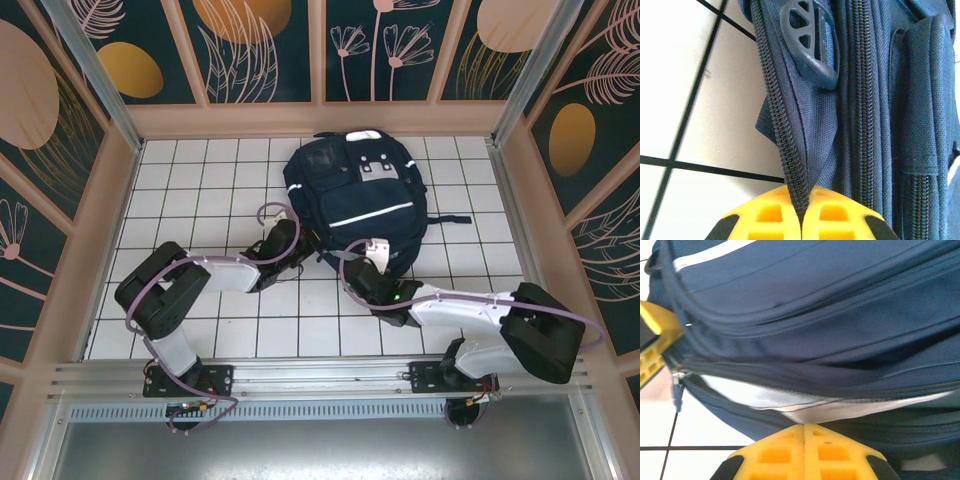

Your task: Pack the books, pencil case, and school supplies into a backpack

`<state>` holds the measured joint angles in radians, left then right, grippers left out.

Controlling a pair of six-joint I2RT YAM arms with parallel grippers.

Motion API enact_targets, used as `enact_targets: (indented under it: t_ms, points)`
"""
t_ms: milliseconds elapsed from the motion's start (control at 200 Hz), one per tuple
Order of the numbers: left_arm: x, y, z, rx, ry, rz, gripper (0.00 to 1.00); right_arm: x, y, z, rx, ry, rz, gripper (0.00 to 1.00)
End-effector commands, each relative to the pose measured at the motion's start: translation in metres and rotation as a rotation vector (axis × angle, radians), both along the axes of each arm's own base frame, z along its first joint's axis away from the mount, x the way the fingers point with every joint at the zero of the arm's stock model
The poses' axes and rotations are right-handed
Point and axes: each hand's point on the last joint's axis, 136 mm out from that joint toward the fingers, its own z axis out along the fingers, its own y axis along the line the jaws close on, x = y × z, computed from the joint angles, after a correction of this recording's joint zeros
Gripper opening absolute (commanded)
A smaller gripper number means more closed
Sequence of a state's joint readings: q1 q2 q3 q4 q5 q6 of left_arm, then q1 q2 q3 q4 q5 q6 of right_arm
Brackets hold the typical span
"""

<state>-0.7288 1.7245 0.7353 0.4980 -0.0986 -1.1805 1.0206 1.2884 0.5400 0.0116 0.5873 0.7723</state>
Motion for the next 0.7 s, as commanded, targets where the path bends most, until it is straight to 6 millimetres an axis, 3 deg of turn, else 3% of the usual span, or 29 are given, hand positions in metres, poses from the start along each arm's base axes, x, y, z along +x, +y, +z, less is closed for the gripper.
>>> enact_targets:
  t_ms: [0,150,350,500,696]
  points:
    - [0.008,0.015,0.017,0.024,-0.059,0.052,0.0,-0.004,-0.018,-0.001,-0.009,-0.004,-0.042,0.0]
    - [0.005,-0.001,0.026,-0.03,-0.073,-0.014,0.0,-0.005,-0.006,0.009,0.048,-0.014,0.014,0.0]
    - [-0.008,-0.032,0.05,-0.061,-0.13,-0.105,0.0,-0.011,0.024,0.022,0.139,-0.01,0.152,0.21]
    - [-0.02,-0.059,0.062,-0.072,-0.155,-0.166,0.0,-0.017,0.038,0.033,0.231,0.003,0.211,0.31]
    - [-0.028,-0.073,0.074,-0.117,-0.196,-0.204,0.0,-0.019,0.037,0.032,0.262,0.046,0.177,0.3]
